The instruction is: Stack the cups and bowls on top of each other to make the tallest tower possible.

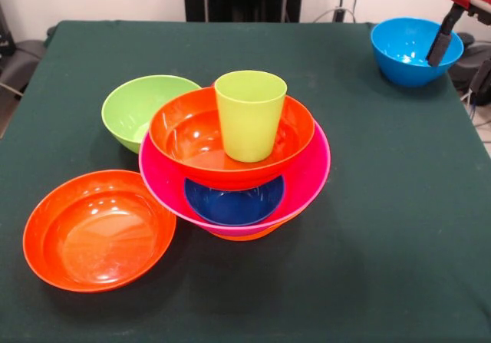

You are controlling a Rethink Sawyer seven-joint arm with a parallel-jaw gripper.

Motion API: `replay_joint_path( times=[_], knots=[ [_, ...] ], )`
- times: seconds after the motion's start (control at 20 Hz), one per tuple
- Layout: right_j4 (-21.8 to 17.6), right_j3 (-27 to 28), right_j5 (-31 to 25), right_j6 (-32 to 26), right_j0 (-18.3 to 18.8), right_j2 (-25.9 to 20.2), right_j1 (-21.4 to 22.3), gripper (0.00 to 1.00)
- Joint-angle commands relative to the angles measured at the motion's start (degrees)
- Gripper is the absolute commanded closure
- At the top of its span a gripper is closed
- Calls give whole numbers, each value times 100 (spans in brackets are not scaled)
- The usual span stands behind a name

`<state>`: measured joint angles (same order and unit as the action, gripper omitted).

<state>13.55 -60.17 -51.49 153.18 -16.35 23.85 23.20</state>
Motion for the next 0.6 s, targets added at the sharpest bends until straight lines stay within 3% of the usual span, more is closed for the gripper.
replay_joint_path(
  times=[0.05,0.1,0.2,0.25,0.4,0.6],
  knots=[
    [22,-674,-887,-77,222,-577,489,0],
    [-13,-630,-951,-242,252,-637,480,0],
    [-479,-640,-1077,-1559,405,-860,535,0],
    [-636,-710,-902,-1853,422,-887,573,0],
    [-825,-1183,-167,-1801,322,-902,730,0],
    [-858,-1275,-94,-1823,484,-1126,802,0]
  ],
)
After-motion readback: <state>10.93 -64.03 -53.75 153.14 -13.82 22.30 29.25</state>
